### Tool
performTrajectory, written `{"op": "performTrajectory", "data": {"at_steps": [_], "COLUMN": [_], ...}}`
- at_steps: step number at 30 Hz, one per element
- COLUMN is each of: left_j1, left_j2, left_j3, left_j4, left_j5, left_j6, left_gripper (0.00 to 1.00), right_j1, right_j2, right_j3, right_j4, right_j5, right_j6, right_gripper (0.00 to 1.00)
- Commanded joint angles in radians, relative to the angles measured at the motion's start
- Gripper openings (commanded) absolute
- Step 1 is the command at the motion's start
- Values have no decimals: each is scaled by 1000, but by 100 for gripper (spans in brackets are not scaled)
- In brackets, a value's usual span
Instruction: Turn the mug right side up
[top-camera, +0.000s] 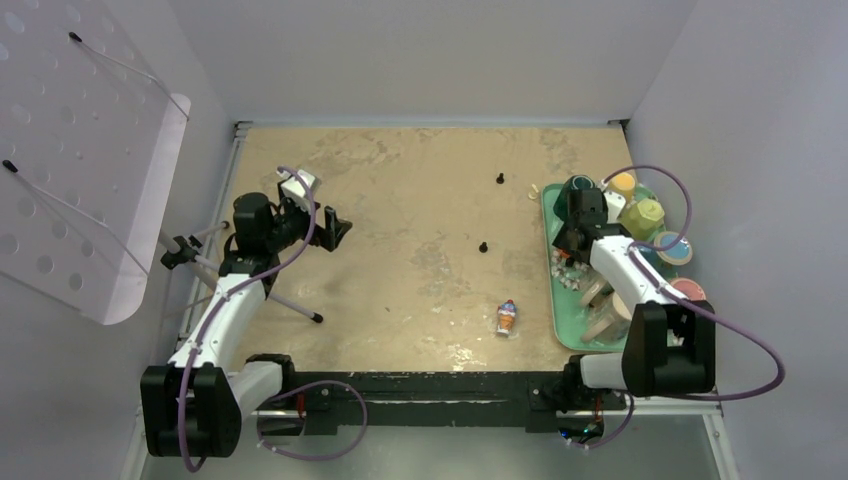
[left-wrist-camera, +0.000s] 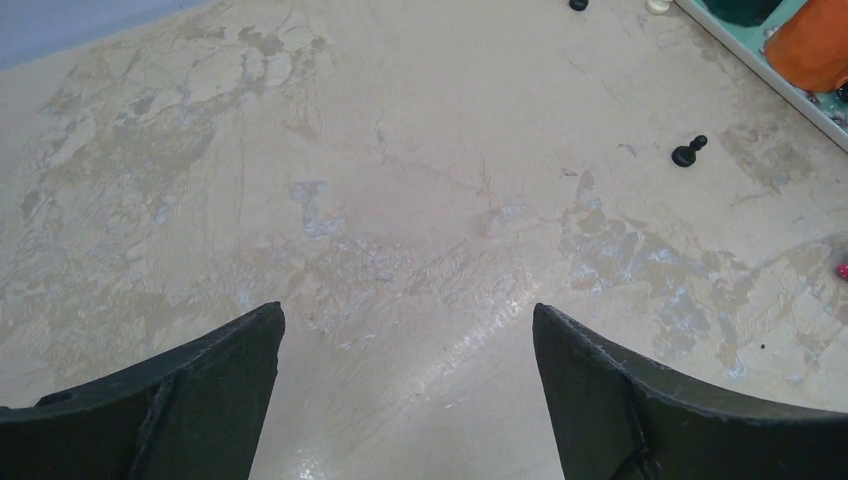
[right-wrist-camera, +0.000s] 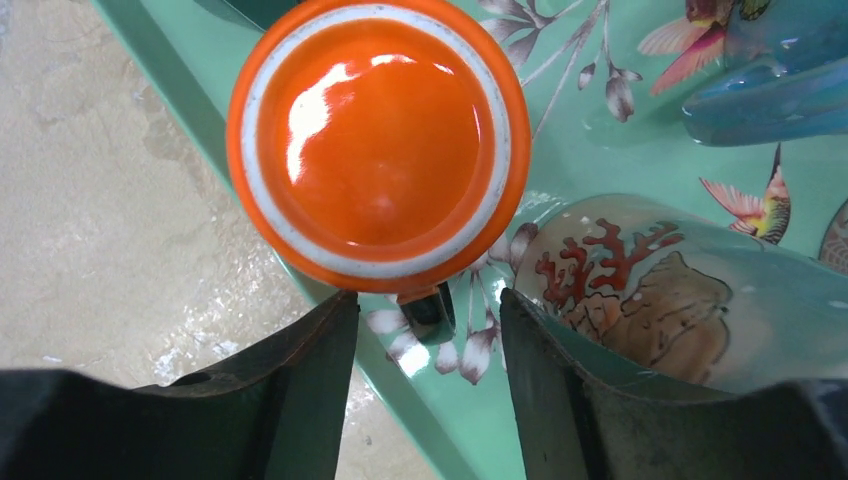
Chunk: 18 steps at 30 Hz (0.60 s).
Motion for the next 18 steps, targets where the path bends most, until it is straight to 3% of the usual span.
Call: {"op": "performTrajectory", "data": {"at_steps": [1, 7, 13, 18], "left_j1": [5, 6, 5, 5], "left_j2": [-27, -28, -30, -21], "left_j3": [27, 38, 119, 291], "left_j4": [15, -6, -183, -491], "left_j5": [37, 43, 82, 163], "left_j6": [-12, -3, 63, 119], "left_gripper": [97, 96, 95, 91], "right_j1": [-43, -58, -57, -36], "right_j2": [28, 53, 7, -165], "right_j3": [-37, -37, -35, 19], "right_j4": [95, 133, 166, 144], "right_j5": [-57, -77, -96, -167], "right_j6": [-37, -69, -130, -181], "right_gripper": [56, 45, 0, 0]}}
